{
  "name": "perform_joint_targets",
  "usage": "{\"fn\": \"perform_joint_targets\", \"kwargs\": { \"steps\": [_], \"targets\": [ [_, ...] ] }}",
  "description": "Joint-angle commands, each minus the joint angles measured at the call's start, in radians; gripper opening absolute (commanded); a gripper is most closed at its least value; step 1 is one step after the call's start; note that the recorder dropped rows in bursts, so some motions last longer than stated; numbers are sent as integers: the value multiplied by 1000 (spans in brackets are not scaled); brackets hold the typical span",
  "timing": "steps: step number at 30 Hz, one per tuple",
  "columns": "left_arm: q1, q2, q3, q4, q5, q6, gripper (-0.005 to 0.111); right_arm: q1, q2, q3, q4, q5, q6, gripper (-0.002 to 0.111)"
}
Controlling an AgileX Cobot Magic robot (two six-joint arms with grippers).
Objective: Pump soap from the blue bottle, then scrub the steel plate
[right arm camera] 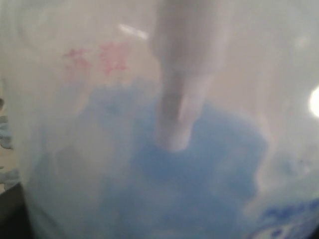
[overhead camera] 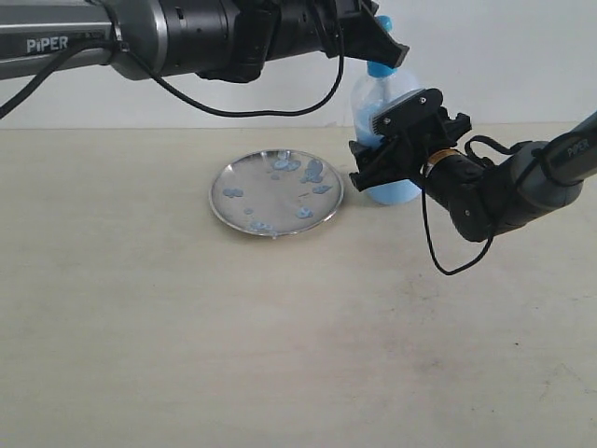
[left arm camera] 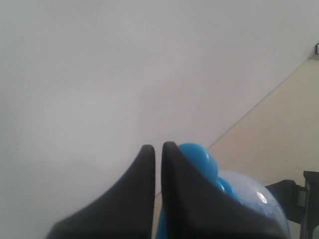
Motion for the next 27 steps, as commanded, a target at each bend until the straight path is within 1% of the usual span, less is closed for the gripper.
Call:
{"fn": "perform_joint_targets", "kwargs": {
  "steps": [1, 4, 7, 9, 13, 15, 19, 24, 25, 26, 27],
  "targets": [
    [-10, 70, 44, -7, 73, 5, 4, -2, 18, 10, -25, 81, -32, 0],
    [-10, 64, 39, 13, 53, 5, 4, -2, 18, 10, -25, 81, -17, 0],
    [-10, 41, 4, 16, 19, 5, 4, -2, 18, 10, -23, 81, 29, 0],
    [-10, 13, -17, 16, 17, 5, 4, -2, 18, 10, -6, 77, 106, 0],
    [-20, -42, -18, 9, 23, -16, 4, -2, 18, 10, 10, 75, 255, 0],
    [-32, -62, -14, 9, 0, -16, 4, -4, 18, 10, 9, 67, 319, 0],
    [-68, -102, 14, 9, -100, -16, 4, -4, 18, 10, 9, 46, 385, 0],
    [-104, -161, 74, 13, -109, -21, 4, -4, 18, 10, 9, 40, 374, 0],
    [-106, -174, 82, 15, -109, -36, 4, -4, 18, 10, 7, 40, 371, 1],
    [-107, -187, 95, 20, -104, -60, 4, -4, 18, 10, 1, 40, 361, 5],
    [-107, -200, 104, 33, -104, -91, 4, -4, 18, 10, -6, 40, 354, 12]
  ]
}}
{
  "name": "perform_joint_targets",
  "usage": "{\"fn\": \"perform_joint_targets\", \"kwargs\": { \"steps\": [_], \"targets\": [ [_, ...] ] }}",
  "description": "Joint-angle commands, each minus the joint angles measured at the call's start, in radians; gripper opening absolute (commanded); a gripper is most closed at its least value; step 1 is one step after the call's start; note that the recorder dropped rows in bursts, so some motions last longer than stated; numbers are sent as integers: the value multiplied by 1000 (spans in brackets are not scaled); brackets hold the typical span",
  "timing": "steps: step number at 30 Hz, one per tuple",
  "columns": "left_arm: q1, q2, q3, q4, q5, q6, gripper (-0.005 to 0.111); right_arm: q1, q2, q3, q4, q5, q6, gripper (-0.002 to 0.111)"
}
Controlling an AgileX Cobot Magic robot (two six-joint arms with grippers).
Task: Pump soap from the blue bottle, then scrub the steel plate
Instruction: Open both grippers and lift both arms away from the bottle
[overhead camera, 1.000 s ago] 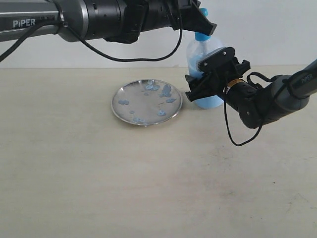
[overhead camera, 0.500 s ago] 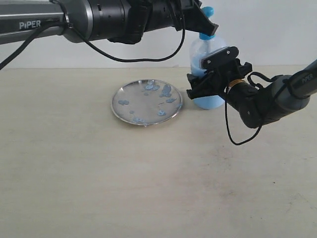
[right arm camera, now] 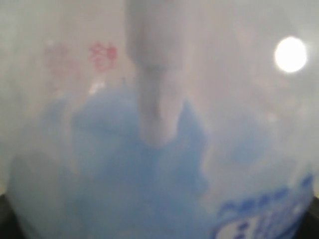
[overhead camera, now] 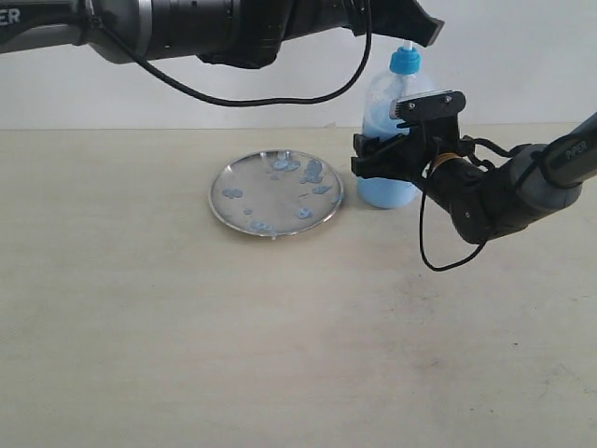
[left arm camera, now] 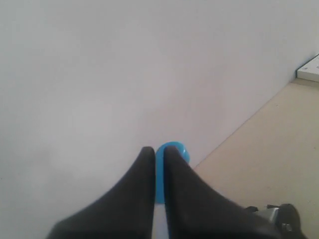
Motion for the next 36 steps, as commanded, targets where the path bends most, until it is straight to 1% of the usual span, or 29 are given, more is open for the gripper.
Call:
{"fn": "perform_joint_targets", "kwargs": {
  "steps": [1, 2, 4, 6, 7, 11, 14, 16, 17, 18, 21, 23, 25, 26, 29, 31, 36],
  "targets": [
    [-13, -67, 49, 34, -5, -112, 4, -2, 12, 8, -31, 38, 4, 22],
    [-13, -82, 60, 65, -2, -152, 4, -2, 12, 8, -31, 44, -3, 35],
    [-13, -107, 82, 139, 13, -223, 4, -2, 12, 8, -31, 49, -19, 69],
    [-13, -126, 102, 204, 32, -278, 4, -2, 12, 8, -22, 53, -25, 98],
    [-13, -134, 111, 222, 32, -299, 4, -2, 12, 8, -22, 56, -29, 105],
    [-13, -168, 184, 227, 20, -330, 4, -2, 12, 8, -22, 81, -43, 104],
    [-13, -204, 244, 259, -34, -330, 4, -2, -8, 8, -22, 96, -50, 104],
    [-13, -246, 289, 264, -61, -338, 4, -2, -69, 8, -22, 180, -47, 104],
    [-13, -275, 327, 264, -62, -338, 4, -2, -121, 8, -22, 268, -42, 104],
    [-13, -288, 343, 264, -62, -341, 4, -2, -142, 8, -22, 311, -42, 104],
    [-13, -362, 452, 266, -84, -376, 4, -2, -272, 8, -32, 577, -49, 104],
    [-13, -415, 515, 325, -84, -451, 4, 0, -364, 10, -47, 744, -54, 104],
    [-13, -438, 529, 446, -16, -525, 4, 0, -457, 10, -47, 852, -71, 104],
    [-13, -438, 529, 475, 7, -539, 4, 0, -510, 10, -47, 882, -71, 104],
    [-6, -438, 529, 502, 53, -539, 4, 0, -591, 10, -47, 917, -71, 104],
    [-1, -436, 529, 529, 83, -539, 4, 0, -633, 10, -47, 950, -108, 104],
    [1, -393, 514, 628, 96, -539, 4, 0, -689, 10, -47, 996, -126, 104]
  ]
}}
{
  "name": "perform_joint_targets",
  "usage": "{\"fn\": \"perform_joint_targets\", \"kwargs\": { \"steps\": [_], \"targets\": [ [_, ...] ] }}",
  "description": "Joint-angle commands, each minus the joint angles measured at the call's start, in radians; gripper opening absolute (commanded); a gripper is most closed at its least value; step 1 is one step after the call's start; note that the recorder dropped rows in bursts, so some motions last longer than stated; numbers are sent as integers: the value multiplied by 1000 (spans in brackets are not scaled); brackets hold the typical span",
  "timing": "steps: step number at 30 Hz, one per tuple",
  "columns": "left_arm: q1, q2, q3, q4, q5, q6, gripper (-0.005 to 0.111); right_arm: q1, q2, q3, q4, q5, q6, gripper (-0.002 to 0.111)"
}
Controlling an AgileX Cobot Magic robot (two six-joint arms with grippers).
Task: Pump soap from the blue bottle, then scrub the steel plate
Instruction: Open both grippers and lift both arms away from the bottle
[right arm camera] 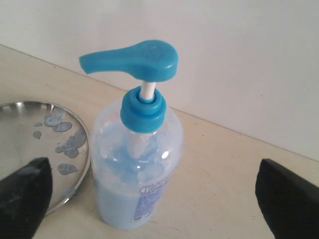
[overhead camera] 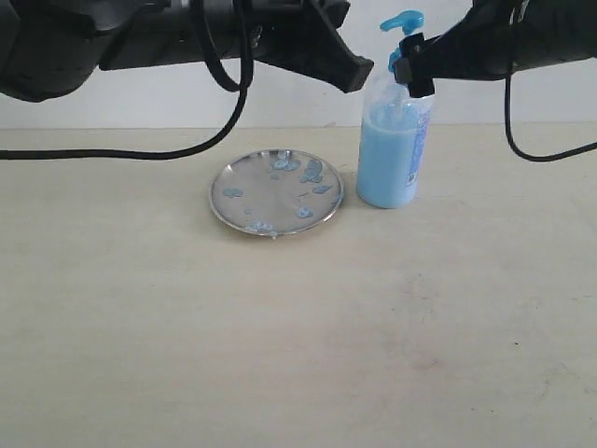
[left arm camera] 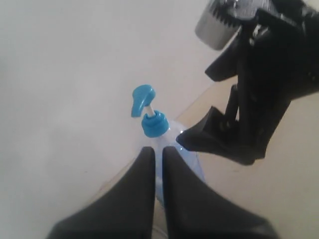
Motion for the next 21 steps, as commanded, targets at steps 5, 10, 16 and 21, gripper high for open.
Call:
{"fn": "perform_joint_targets", "kwargs": {
  "steps": [5, 10, 16, 21],
  "targets": [
    [1, 165, -126, 105, 72, -12, 4, 0, -30, 0, -10, 48, -18, 104],
    [-46, 247, -301, 83, 72, -14, 4, 0, -32, 0, -10, 14, -12, 102],
    [-119, 209, -351, 33, 186, -12, 4, 0, -49, 0, -14, 85, -24, 17],
    [-150, 82, -258, 24, 104, -10, 4, -2, -102, 0, -11, 145, -49, 1]
  ]
}}
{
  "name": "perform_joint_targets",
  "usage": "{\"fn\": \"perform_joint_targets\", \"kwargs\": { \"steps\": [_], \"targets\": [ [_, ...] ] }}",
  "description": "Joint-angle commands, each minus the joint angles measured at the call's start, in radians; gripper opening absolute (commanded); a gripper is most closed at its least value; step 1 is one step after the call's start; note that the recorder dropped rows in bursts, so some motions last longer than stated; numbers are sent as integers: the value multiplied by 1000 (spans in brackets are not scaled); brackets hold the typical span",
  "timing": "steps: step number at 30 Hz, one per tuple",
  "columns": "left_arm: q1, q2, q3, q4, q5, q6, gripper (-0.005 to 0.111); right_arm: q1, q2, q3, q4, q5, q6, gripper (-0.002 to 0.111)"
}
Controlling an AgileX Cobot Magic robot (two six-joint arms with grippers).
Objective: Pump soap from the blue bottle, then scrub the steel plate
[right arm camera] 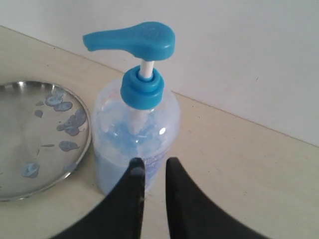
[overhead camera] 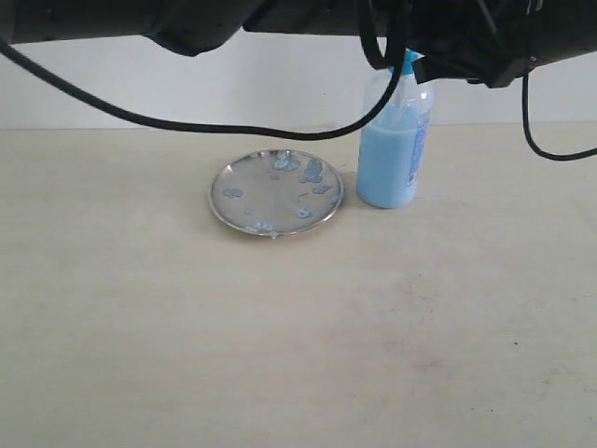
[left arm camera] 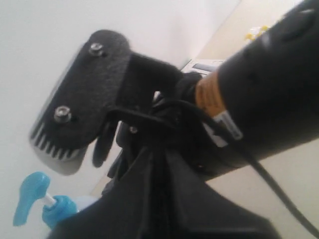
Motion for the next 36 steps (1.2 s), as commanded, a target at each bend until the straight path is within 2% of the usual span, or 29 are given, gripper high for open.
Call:
{"fn": "perform_joint_targets", "kwargs": {
  "steps": [1, 4, 7, 12, 17, 21, 25, 28, 30, 36],
  "targets": [
    [-22, -150, 92, -49, -122, -12, 4, -2, -64, -2, -8, 39, -19, 1],
    [-20, -310, 192, -105, -228, -33, 4, -2, -139, 0, -12, 72, -5, 1],
    [-20, -488, 343, -101, -323, -24, 4, -2, -254, 0, -12, 133, 13, 1],
    [-13, -856, 586, -96, -299, 5, 4, -2, -543, 60, -1, 164, 23, 1],
    [-13, -1207, 736, -200, -257, 5, 4, -2, -925, 333, 64, 71, 47, 1],
    [-13, -1399, 809, -290, -296, 17, 4, 0, -1137, 674, 246, -224, 107, 1],
    [-13, -1522, 893, -291, -296, 54, 4, 0, -1149, 1026, 304, -644, 107, 1],
    [-13, -1571, 971, -300, -293, 65, 4, 0, -1075, 1177, 304, -872, 77, 1],
    [-13, -1592, 1029, -324, -293, 65, 4, 0, -1021, 1186, 304, -873, 52, 1],
    [-13, -1608, 1194, -410, -328, 65, 4, 0, -869, 1186, 304, -607, -131, 1]
  ]
}}
